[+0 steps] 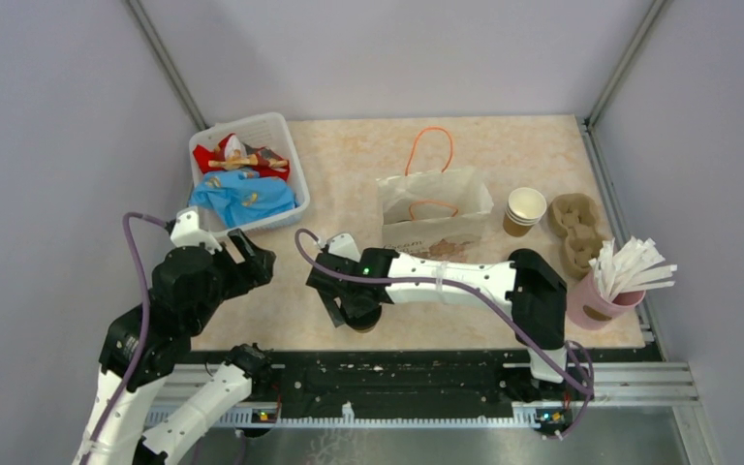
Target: Pack the takeout coffee
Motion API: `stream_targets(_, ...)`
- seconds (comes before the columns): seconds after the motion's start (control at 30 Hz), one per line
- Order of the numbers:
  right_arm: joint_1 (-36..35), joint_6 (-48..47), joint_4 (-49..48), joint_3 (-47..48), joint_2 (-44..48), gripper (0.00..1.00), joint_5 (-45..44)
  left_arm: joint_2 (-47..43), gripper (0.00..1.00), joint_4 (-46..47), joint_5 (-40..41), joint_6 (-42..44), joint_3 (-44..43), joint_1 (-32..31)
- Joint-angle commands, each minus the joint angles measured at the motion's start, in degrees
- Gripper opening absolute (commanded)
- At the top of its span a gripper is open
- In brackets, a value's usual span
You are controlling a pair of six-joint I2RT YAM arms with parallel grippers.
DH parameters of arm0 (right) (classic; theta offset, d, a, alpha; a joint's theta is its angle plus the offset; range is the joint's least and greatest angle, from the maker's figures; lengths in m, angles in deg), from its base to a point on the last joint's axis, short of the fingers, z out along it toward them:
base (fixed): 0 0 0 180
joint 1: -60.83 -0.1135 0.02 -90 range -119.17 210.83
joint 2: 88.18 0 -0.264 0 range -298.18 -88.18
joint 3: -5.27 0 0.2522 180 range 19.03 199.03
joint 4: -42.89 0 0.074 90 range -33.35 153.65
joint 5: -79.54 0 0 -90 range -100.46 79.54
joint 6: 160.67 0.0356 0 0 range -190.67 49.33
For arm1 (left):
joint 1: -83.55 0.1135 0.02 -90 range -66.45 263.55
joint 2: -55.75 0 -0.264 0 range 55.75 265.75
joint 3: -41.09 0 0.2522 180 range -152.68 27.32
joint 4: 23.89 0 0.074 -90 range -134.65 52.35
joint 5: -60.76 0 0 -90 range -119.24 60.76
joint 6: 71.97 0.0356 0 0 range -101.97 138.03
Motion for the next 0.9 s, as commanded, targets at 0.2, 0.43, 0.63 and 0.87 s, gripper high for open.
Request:
stream_targets(0.2, 1.2, -1.4, -0.7, 0.8, -0.6, 0.81, 1.0, 0.8, 0.85, 3.3, -0.7, 1.5, 0.7, 0.0)
stream_targets(0.43, 1.2, -1.7, 1.8, 1.7, -1.3, 0.80, 1.4, 1.3, 0.85, 3.9, -1.1, 2.0, 0.9, 0.0)
stream_targets(0.63, 1.1, -2.9, 1.9, 2.1, -0.9, 0.78, 1.6, 1.8, 0.86, 4.7, -1.7, 2.1, 1.5, 0.0)
stream_targets(0.87, -0.3, -8.8, 0.3, 3.1, 6.4, 0.76, -0.9, 3.7, 0.89, 5.9, -4.1, 1.9, 1.1, 0.0)
